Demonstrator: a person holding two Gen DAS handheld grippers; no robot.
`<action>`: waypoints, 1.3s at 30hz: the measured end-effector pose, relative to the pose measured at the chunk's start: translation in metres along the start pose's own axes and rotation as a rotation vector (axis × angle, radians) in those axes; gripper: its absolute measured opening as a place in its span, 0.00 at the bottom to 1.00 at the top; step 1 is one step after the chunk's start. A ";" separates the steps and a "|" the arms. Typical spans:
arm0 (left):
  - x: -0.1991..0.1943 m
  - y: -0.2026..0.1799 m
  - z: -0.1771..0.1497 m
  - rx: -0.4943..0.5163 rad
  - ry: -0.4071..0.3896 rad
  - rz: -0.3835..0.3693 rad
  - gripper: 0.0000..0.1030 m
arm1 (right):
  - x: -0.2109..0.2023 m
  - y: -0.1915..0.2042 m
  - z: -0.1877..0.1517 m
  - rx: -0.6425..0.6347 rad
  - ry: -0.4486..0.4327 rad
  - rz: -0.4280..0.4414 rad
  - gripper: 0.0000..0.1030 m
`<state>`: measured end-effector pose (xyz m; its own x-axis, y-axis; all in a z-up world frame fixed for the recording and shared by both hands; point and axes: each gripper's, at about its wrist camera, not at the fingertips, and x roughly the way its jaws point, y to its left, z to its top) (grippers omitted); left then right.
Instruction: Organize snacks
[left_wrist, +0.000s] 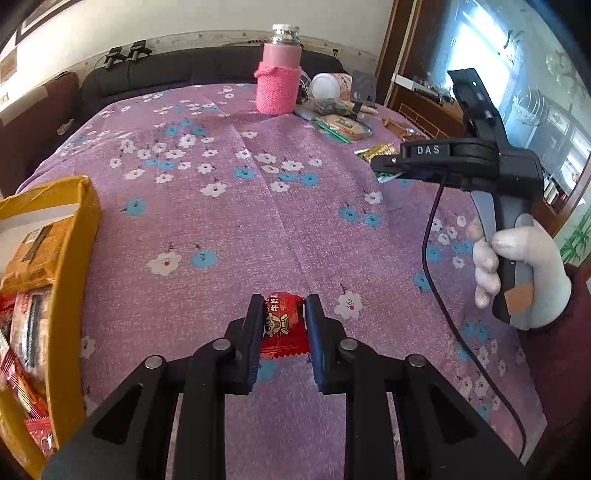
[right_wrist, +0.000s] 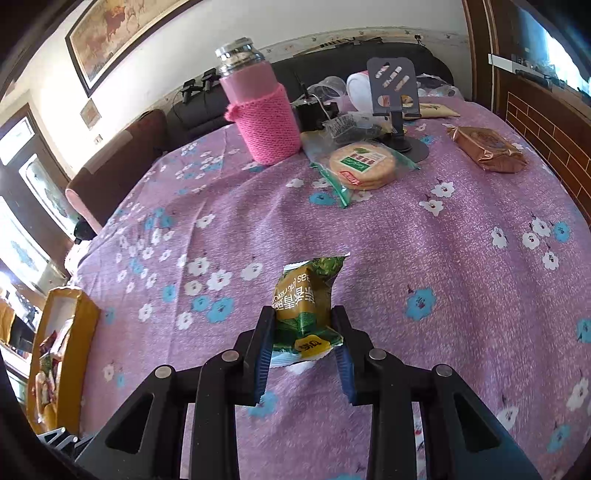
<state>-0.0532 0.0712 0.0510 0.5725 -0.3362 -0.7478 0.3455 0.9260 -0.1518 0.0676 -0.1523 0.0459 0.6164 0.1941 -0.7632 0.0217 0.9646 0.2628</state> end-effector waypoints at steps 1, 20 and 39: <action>-0.011 0.004 -0.002 -0.015 -0.017 0.003 0.19 | -0.008 0.007 -0.003 -0.007 -0.007 0.021 0.31; -0.146 0.186 -0.098 -0.460 -0.142 0.395 0.20 | -0.040 0.287 -0.114 -0.382 0.220 0.511 0.30; -0.174 0.151 -0.087 -0.396 -0.254 0.597 0.76 | -0.068 0.282 -0.129 -0.389 0.088 0.483 0.54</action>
<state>-0.1652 0.2840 0.1019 0.7485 0.2566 -0.6114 -0.3422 0.9393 -0.0247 -0.0700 0.1293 0.0959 0.4176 0.6223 -0.6621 -0.5419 0.7555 0.3683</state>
